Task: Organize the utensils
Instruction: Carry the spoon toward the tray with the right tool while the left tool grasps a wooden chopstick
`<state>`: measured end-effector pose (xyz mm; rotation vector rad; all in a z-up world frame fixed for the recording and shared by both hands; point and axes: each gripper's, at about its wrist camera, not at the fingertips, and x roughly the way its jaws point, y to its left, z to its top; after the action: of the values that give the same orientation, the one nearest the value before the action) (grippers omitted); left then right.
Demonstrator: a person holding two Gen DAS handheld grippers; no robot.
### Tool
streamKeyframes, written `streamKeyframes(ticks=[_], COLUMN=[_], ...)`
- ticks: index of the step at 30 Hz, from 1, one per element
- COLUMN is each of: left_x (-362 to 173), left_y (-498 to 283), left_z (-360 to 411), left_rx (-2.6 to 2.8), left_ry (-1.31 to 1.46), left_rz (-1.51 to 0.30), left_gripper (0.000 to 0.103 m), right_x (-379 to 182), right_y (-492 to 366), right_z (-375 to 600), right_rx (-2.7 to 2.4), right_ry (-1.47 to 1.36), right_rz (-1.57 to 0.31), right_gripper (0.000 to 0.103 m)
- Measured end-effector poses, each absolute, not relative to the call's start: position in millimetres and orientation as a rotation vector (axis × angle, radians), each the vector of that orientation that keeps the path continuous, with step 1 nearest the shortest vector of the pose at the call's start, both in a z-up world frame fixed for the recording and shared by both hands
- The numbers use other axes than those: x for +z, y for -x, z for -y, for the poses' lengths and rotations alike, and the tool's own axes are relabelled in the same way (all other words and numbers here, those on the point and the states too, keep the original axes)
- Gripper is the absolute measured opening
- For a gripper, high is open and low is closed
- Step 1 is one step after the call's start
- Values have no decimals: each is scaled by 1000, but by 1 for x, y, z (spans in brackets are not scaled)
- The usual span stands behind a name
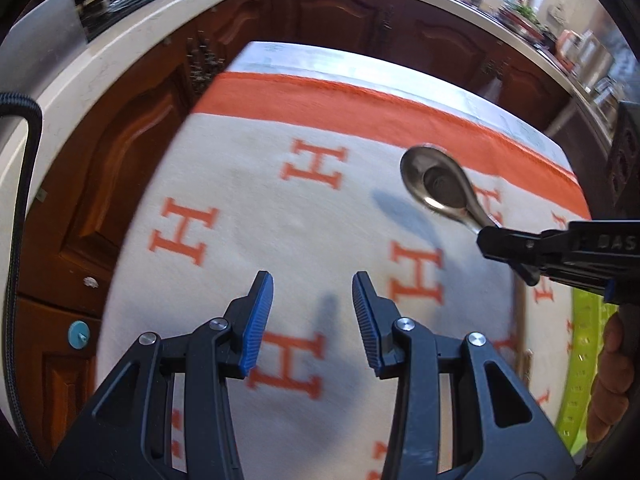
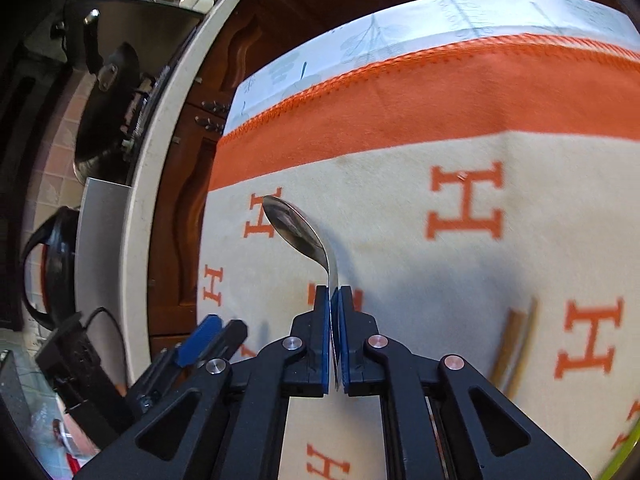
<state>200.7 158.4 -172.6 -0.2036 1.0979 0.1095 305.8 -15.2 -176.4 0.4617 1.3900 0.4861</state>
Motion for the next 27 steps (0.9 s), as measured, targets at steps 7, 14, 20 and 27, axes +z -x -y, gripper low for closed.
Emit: streamKeyframes(ticks=[7, 14, 20, 27], left_x=[-168, -178, -192, -201], left_y=[-178, -173, -187, -199], left_z=[-103, -49, -28, -10], left_rx=[-74, -251, -308, -292], left_ry=[200, 211, 244, 216], left_rz=[-1130, -1156, -1179, -1169], left_gripper=[38, 38, 38, 36], right_x=[-130, -103, -104, -110], right_y=[-233, -162, -110, -60], right_z=[93, 167, 229, 289], right_rx=[440, 352, 228, 9], right_ry=[-537, -555, -635, -672], right_rz=[-1254, -1141, -1067, -954], right_gripper=[4, 4, 4, 4])
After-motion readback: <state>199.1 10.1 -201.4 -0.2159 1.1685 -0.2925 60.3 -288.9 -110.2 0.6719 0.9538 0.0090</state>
